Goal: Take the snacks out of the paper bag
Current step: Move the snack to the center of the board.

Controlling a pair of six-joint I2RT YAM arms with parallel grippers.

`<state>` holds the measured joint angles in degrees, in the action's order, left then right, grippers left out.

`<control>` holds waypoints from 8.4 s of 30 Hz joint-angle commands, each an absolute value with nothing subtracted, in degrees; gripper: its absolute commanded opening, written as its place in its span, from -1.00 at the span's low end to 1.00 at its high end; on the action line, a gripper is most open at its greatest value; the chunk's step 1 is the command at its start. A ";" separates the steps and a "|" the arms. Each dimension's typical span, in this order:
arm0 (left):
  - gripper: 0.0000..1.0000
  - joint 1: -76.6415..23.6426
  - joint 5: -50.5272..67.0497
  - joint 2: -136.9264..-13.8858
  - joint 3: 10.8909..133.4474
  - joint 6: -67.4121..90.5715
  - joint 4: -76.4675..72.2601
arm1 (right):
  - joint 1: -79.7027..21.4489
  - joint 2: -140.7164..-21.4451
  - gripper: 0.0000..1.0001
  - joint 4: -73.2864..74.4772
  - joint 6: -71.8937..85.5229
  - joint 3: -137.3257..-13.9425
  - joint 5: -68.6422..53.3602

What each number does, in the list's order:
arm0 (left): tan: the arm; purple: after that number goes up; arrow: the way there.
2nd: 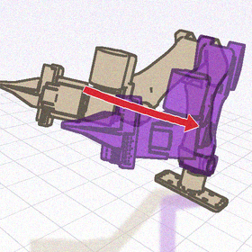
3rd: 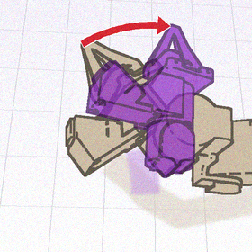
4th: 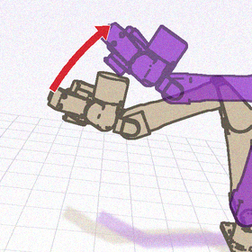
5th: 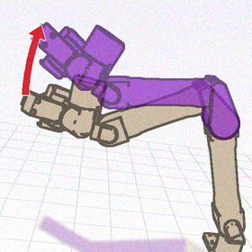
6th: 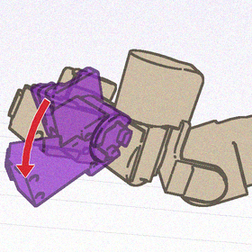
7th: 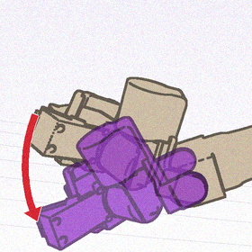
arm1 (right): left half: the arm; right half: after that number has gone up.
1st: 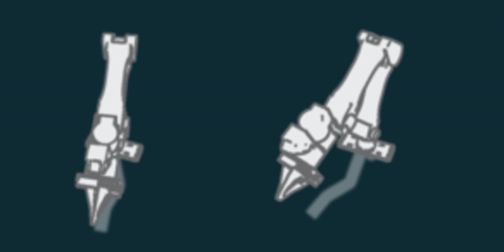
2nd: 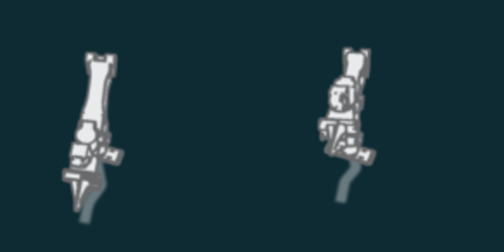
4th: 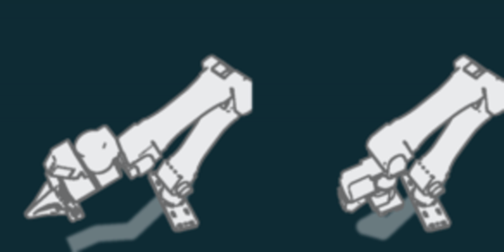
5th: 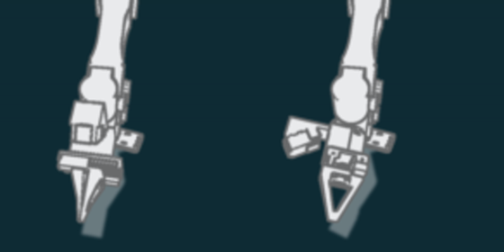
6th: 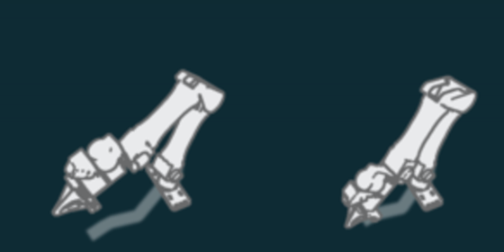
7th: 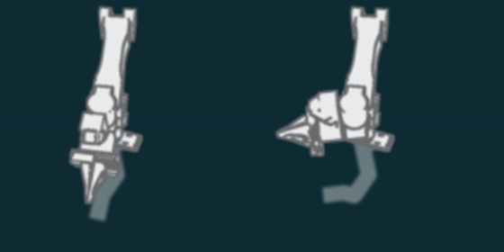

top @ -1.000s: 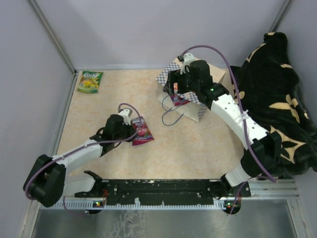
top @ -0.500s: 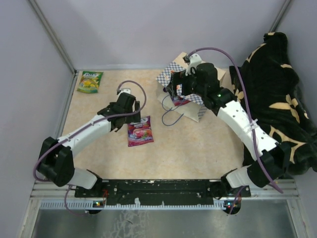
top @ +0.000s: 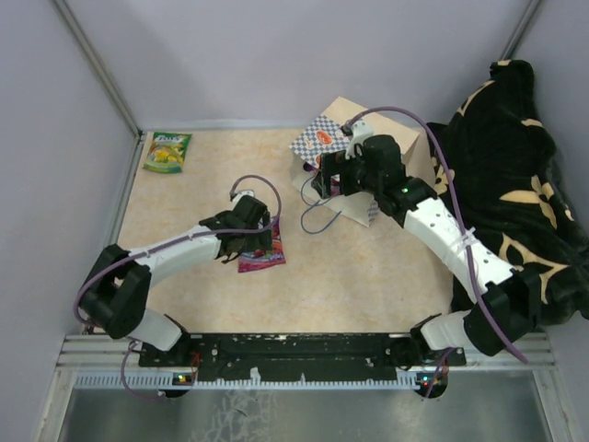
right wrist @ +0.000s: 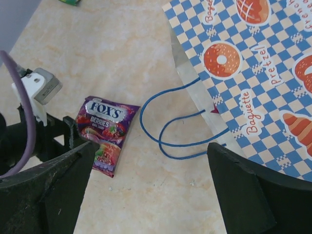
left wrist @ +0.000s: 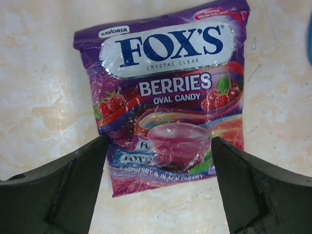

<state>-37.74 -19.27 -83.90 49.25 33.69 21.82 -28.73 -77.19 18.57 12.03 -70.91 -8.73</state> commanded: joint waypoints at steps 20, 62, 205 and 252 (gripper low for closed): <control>0.91 -21.52 -26.42 -99.16 54.26 18.36 16.00 | -28.74 -73.39 0.98 14.06 14.40 -67.01 -13.39; 0.25 -10.11 -0.71 -104.52 72.04 2.49 6.58 | -28.79 -72.27 0.98 14.81 15.87 -64.42 -18.87; 1.00 18.34 17.78 -118.20 81.96 -44.05 25.73 | -28.83 -48.02 0.98 6.43 25.22 -39.65 -33.08; 0.91 18.56 14.01 -114.75 75.73 -27.49 17.86 | -29.09 -44.70 0.98 7.96 27.89 -38.06 -33.50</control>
<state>18.15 11.57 -112.27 74.70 -29.32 16.73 -28.75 -43.83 11.14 27.22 -38.33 -33.71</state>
